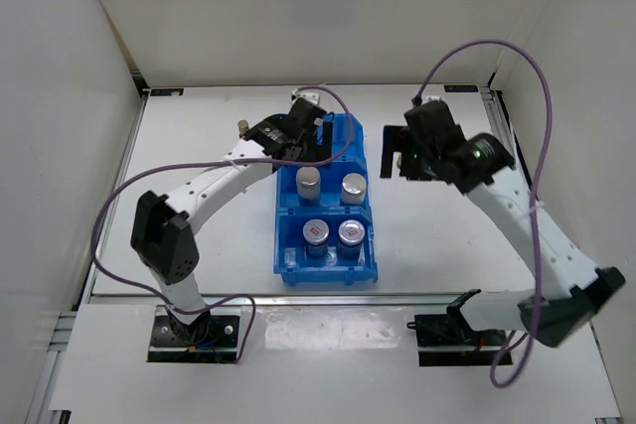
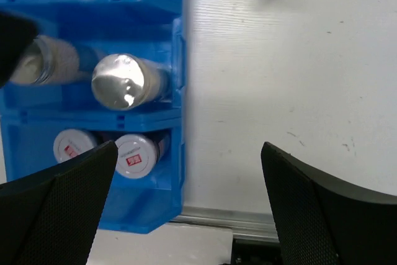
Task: Organize the condiment bottles
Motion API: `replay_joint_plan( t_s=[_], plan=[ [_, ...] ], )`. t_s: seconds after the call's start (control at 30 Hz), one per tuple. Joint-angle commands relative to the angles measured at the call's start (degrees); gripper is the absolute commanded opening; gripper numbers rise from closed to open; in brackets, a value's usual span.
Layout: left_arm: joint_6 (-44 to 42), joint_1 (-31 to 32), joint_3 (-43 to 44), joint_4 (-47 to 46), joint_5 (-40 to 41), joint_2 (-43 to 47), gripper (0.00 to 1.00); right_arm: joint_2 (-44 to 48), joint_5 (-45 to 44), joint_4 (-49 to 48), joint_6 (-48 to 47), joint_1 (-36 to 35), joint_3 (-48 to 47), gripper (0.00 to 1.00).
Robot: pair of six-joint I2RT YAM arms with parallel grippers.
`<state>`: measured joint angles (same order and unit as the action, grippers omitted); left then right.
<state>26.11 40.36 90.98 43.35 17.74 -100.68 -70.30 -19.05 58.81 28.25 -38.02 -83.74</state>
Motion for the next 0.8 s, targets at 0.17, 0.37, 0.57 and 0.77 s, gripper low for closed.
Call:
replay_joint_plan(
  t_s=[0.17,0.37,0.57,0.77],
  plan=[
    [-7.64,-2.55,-2.28,4.37,13.46,24.99,0.99,-15.38,6.48,-3.16,-8.74,14.89,-11.18,1.0],
    [-9.67,-7.75,-19.85,4.37,19.08,36.25,0.99,-25.4,9.03,-4.93,-10.67,20.79,-15.55,0.86],
    [-9.15,-7.75,-33.75,-0.02,20.31,41.17,0.99,-32.87,7.62,-4.93,-12.25,23.51,-20.58,0.83],
    [-9.85,-7.75,-35.08,-3.53,20.32,40.66,0.99,-38.84,11.67,-5.63,-11.73,24.92,-23.91,0.77]
  ],
)
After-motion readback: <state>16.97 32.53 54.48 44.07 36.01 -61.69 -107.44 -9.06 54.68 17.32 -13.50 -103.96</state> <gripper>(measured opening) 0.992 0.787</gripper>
